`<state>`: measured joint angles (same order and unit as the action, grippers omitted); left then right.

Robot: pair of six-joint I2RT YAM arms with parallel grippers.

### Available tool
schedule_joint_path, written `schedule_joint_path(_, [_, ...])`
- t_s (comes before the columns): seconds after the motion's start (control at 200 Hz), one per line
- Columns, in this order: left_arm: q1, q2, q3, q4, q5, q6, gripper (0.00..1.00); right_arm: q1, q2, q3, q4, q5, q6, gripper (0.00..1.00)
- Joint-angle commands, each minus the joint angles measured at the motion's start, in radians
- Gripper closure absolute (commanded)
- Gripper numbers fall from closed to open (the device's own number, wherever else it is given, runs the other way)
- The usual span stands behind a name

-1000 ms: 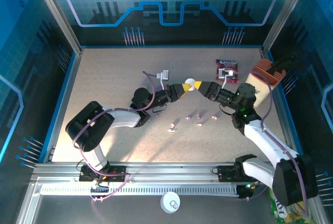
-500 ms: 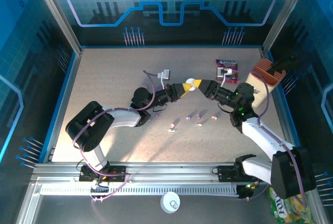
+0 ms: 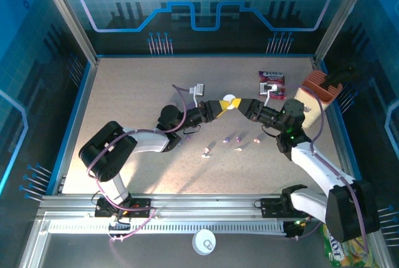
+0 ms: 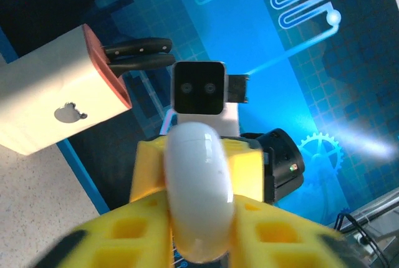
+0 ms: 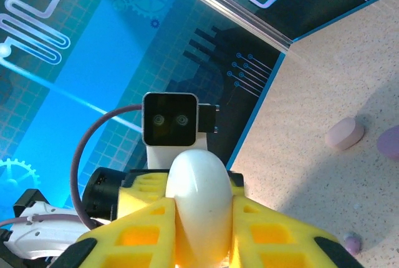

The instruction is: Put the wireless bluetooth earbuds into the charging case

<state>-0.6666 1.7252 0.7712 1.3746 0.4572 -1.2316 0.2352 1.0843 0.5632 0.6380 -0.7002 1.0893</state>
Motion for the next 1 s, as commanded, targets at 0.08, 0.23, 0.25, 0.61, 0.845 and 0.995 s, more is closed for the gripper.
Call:
schedule_joint_path(0.08, [-0.003,-0.055,-0.046,0.027,-0.079,0.121,0.38,-0.003,-0.070,0.133,-0.392,0.018,-0.369,0.80])
schedule_joint_path(0.23, [-0.001,-0.118,-0.118,0.027,-0.123,0.310,0.26,-0.010,-0.091,0.230,-0.651,0.062,-0.614,0.81])
schedule_joint_path(0.25, [-0.003,-0.127,-0.127,0.027,-0.121,0.346,0.25,-0.010,-0.089,0.243,-0.682,0.063,-0.642,0.80])
schedule_joint_path(0.61, [0.001,-0.285,-0.174,-0.295,0.147,0.966,0.19,0.040,-0.111,0.414,-1.018,0.002,-1.101,0.83])
schedule_joint_path(0.845, [0.003,-0.296,-0.125,-0.438,0.292,1.030,0.25,0.118,-0.057,0.486,-1.139,-0.043,-1.236,0.85])
schedule_joint_path(0.995, [0.002,-0.291,-0.113,-0.429,0.311,1.005,0.33,0.156,-0.028,0.493,-1.138,-0.058,-1.247,0.86])
